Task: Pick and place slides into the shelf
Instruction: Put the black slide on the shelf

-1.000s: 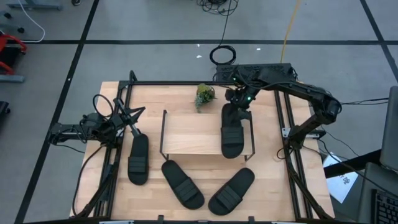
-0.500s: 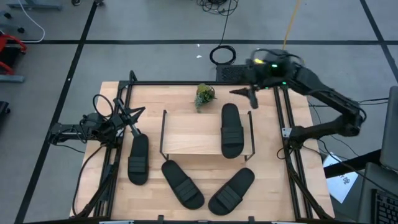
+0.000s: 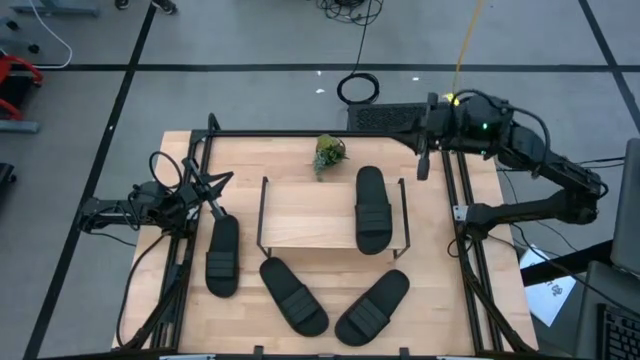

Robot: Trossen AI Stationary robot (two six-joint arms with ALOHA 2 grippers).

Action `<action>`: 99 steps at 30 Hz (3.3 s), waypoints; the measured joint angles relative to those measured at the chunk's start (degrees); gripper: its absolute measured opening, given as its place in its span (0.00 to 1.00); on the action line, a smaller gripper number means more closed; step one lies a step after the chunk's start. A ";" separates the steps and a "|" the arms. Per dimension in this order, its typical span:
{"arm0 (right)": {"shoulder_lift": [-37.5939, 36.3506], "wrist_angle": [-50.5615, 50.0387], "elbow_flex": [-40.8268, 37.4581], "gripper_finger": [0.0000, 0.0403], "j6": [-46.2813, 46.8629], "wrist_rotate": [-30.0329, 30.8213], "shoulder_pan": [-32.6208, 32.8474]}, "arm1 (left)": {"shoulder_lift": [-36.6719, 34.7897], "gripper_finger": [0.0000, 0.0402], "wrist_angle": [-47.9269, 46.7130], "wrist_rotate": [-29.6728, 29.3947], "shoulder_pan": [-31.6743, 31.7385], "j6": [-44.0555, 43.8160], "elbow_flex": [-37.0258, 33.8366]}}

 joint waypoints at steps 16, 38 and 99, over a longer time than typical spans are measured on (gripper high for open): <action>-11.16 16.08 -23.91 0.00 7.86 4.43 8.71 | 0.00 0.05 -0.06 0.00 0.00 -0.07 0.00; -25.25 27.27 -46.98 0.00 9.27 -1.70 16.48 | 0.00 0.05 -0.15 0.00 0.00 -0.07 0.00; -35.06 43.02 -63.51 0.00 6.57 -7.87 16.41 | 45.88 0.00 -83.61 18.50 2.12 -39.80 58.46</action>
